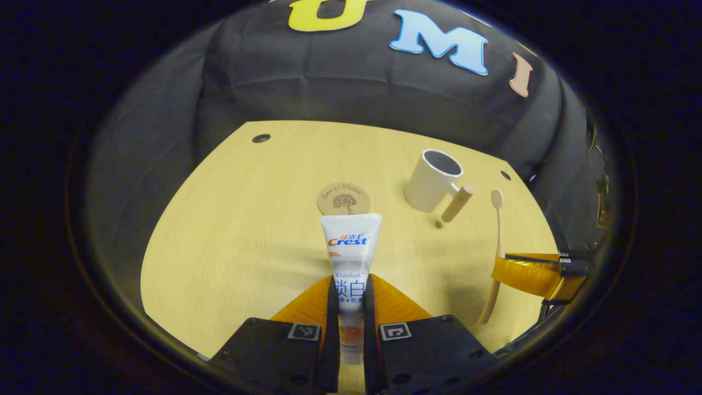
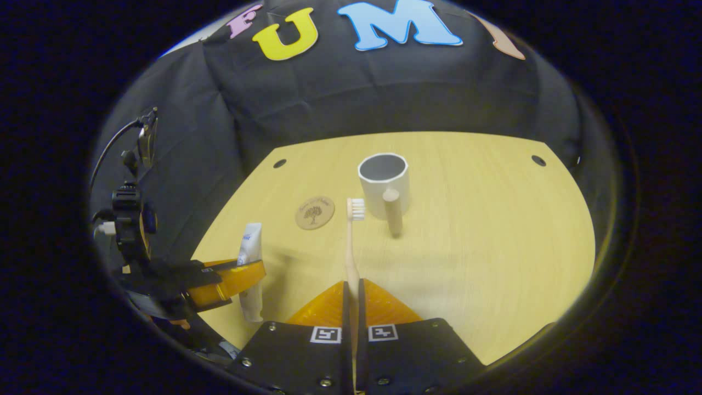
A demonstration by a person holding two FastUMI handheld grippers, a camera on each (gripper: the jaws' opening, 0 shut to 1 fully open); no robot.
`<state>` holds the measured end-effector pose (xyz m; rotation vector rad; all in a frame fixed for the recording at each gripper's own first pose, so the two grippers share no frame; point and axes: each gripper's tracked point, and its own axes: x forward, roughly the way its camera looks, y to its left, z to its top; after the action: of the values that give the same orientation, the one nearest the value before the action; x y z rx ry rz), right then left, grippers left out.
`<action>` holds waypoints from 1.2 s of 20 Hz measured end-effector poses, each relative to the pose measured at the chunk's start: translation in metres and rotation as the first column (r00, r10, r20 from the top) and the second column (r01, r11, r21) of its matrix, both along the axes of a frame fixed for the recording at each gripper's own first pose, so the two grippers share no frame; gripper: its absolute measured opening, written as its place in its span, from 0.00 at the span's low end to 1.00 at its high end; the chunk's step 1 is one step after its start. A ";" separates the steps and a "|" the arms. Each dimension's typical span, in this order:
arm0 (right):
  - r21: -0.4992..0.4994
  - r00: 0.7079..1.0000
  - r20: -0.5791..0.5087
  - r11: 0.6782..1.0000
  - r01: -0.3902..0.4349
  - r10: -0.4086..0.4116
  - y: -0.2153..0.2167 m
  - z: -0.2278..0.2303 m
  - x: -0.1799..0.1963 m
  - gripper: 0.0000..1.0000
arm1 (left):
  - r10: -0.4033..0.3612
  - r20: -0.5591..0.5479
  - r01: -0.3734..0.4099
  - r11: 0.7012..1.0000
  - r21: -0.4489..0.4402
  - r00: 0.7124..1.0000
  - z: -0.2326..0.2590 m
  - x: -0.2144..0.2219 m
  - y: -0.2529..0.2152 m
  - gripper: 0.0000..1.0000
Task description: Put the toothbrush and toothpaste on the desktop into the cup, then pick up the cup and place it on the coaster on the desktop.
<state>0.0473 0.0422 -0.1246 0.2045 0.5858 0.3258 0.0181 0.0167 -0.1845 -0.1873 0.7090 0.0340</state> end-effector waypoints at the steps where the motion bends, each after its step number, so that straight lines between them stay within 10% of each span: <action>1: 0.002 1.000 0.028 1.000 -0.003 0.003 0.000 0.005 0.006 0.03 | 0.006 0.024 -0.006 1.000 -0.004 1.000 0.007 0.004 -0.001 0.25; 13: 0.037 0.944 0.329 0.999 -0.028 0.015 -0.009 0.086 0.089 0.03 | 0.078 0.255 -0.072 0.997 -0.032 0.964 0.076 0.043 -0.008 0.25; 24: 0.001 0.837 0.547 1.000 0.031 -0.027 -0.007 0.133 0.166 0.03 | 0.136 0.311 -0.126 0.991 -0.050 0.941 0.091 0.045 -0.003 0.24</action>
<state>0.2136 0.0356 0.0086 0.1031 0.0124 0.3342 0.0634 0.0141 -0.0939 -0.2612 0.3781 0.1188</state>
